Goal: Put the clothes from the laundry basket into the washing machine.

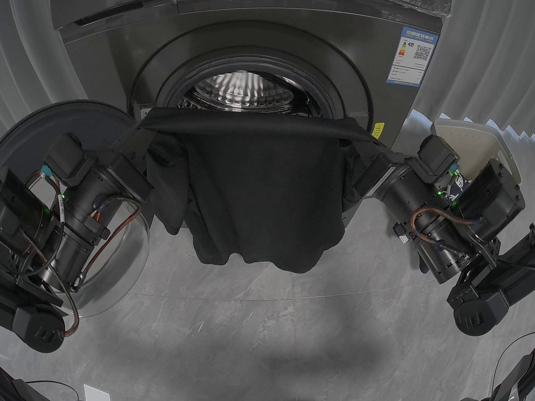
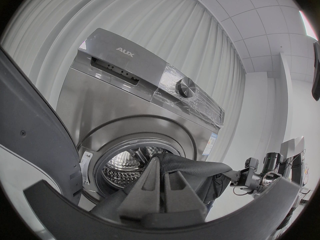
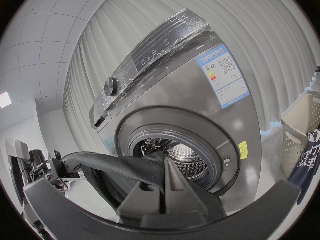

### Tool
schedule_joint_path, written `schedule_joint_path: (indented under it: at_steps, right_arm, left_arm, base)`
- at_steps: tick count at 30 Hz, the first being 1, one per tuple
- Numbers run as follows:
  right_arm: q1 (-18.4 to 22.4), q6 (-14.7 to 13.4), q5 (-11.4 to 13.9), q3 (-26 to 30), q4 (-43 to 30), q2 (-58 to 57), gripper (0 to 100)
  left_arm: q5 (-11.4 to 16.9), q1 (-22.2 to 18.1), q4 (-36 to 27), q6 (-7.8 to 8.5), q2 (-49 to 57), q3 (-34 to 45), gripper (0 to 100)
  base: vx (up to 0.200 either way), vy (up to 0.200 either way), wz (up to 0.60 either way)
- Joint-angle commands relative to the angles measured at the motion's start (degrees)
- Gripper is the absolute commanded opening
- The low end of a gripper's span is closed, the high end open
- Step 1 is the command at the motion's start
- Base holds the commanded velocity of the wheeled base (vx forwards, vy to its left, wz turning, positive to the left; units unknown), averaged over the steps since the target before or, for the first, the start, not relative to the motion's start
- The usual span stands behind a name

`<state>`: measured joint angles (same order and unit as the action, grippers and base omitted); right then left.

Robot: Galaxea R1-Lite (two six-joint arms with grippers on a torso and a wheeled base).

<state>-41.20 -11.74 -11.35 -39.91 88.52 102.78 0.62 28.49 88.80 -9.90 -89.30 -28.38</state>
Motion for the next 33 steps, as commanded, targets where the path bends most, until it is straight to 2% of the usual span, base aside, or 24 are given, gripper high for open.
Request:
schedule_joint_path:
  at_steps: [1, 25, 27, 31, 33]
  right_arm:
    - [0.2, 0.1, 0.0, -0.2, 0.0, -0.5, 0]
    - [-0.1, -0.6, -0.3, 1.0, 0.0, -0.5, 0]
    - [-0.3, -0.7, -0.3, 1.1, 0.0, -0.4, 0]
    - [-0.6, -0.7, 0.5, 2.2, -0.1, -0.1, 0]
    - [-0.7, -0.7, 0.8, 2.8, -0.1, 0.8, 0]
  left_arm:
    - [-0.1, -0.1, 0.1, 0.06, 0.2, -0.4, 0]
    - [0.1, 1.0, -1.3, 0.06, 3.0, 1.1, 0]
    - [0.3, 1.8, -1.3, 0.06, 2.6, 1.9, 0]
    - [0.5, 6.2, -1.3, 0.06, 2.1, 5.4, 0]
    - [0.2, 10.3, -1.3, 0.06, 0.8, 6.1, 0]
  base:
    - [0.000, 0.000, 0.00]
    - [0.000, 0.000, 0.00]
    - [0.000, 0.000, 0.00]
    - [0.000, 0.000, 0.00]
    - [0.000, 0.000, 0.00]
